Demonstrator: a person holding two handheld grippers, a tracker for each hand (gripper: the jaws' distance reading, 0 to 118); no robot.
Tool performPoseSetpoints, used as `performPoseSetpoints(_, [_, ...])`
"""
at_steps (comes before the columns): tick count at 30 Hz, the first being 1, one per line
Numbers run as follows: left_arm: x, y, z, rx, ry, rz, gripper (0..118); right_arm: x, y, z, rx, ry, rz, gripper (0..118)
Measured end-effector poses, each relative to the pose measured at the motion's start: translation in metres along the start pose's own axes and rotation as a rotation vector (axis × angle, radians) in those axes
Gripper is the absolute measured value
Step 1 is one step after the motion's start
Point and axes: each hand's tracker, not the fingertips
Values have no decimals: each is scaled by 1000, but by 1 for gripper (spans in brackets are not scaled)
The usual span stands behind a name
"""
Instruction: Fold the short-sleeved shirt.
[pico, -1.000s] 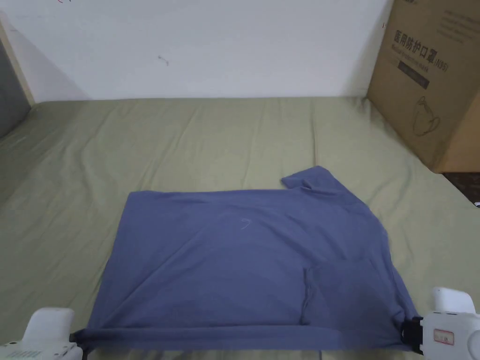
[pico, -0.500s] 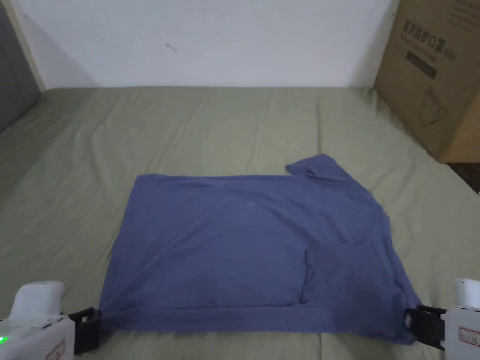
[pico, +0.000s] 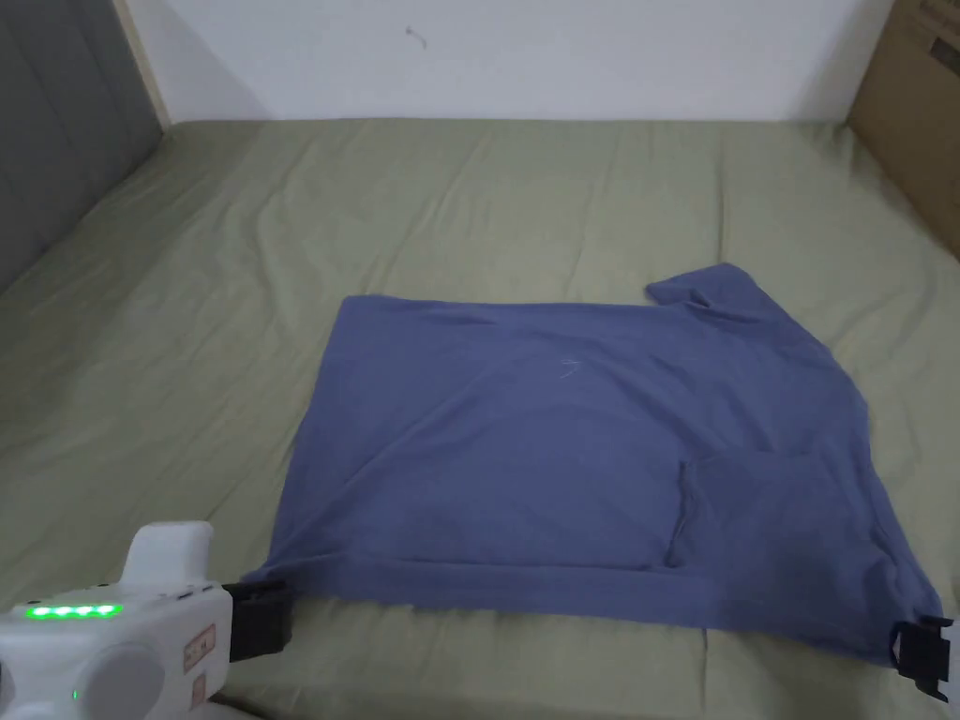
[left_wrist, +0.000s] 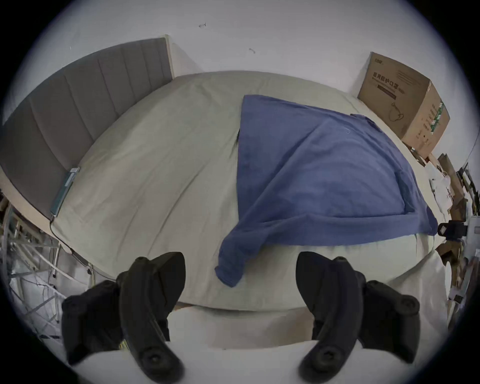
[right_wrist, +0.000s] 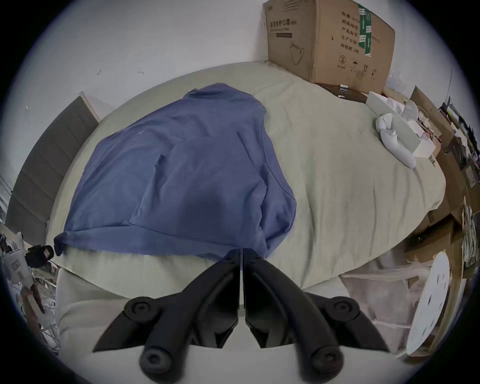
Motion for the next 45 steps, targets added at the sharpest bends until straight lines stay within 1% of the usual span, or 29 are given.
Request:
performPoseSetpoints(1, [1,2,-6,-17,-1,2,84,0,1,-1,-2,-1,-1,2])
performPoseSetpoints(2, [1,3,-13,-27,-7,1,62,1,0,-4,-8,2,-2,2])
performPoseSetpoints(3, [1,4,-21,-42,-26,4,25,1,0,-5,-12,2,-7,2])
performPoseSetpoints(4, [-5,5,-33,-74,-34,14,1,2,-1,-7,-18,4,-11,2])
performPoseSetpoints(6, [-6,2,-49,-138,-22,14,1,3,-4,-10,-35,8,-24,2])
performPoseSetpoints(7, [-7,1,-52,-109,-29,22,1,3,-5,-11,-38,9,-27,2])
performPoseSetpoints(10, [-1,3,-38,-106,-39,23,1,8,-9,-11,-42,22,-46,2])
performPoseSetpoints(11, [-2,3,-38,-106,-41,23,1,10,-9,-11,-37,42,-55,3])
performPoseSetpoints(12, [-4,5,-35,-106,-45,20,1,12,-8,-10,-29,52,-66,10])
performPoseSetpoints(13, [-4,5,-34,-105,-42,17,1,13,-6,-10,-23,53,-73,33])
performPoseSetpoints(15, [-4,4,-31,-101,-40,6,1,12,-1,-6,-4,57,-83,83])
performPoseSetpoints(16, [-4,7,-28,-97,-41,4,1,13,3,-6,6,57,-89,94])
performPoseSetpoints(19, [-3,5,-26,-93,-48,3,1,11,14,-9,39,38,-84,92])
performPoseSetpoints(20, [-4,8,-26,-92,-46,1,1,13,18,-13,48,31,-74,84])
performPoseSetpoints(21, [-5,8,-26,-92,-45,1,1,13,22,-18,33,17,-71,63])
performPoseSetpoints(22, [-5,7,-26,-93,-46,3,1,15,24,-23,23,17,-64,37])
performPoseSetpoints(23, [-6,6,-27,-94,-48,7,1,16,24,-29,11,13,-46,22])
performPoseSetpoints(24, [-6,8,-27,-97,-49,10,1,16,23,-36,-9,-1,-33,22])
performPoseSetpoints(25, [-7,8,-28,-100,-49,11,1,17,22,-46,-65,-50,-11,2])
performPoseSetpoints(26, [-7,7,-28,-103,-49,12,1,18,18,-54,-105,-88,-27,2])
performPoseSetpoints(27, [-7,7,-28,-106,-50,12,1,21,17,-53,-101,-28,-78,2])
performPoseSetpoints(28, [-8,9,-28,-107,-47,11,1,21,19,-47,-75,-22,-73,2])
performPoseSetpoints(29, [-9,10,-26,-106,-46,10,1,20,21,-39,-44,-41,-85,2])
performPoseSetpoints(31, [-9,11,-21,-104,-43,1,1,16,24,-25,-17,-13,-76,2])
performPoseSetpoints(37, [-8,37,-6,-70,-29,-36,1,10,41,-4,6,-7,-29,2])
performPoseSetpoints(41, [-8,72,-6,-34,-36,-45,1,8,67,-1,38,10,-24,2])
performPoseSetpoints(45, [1,117,-23,-6,-12,-104,1,8,107,-16,56,2,-33,2])
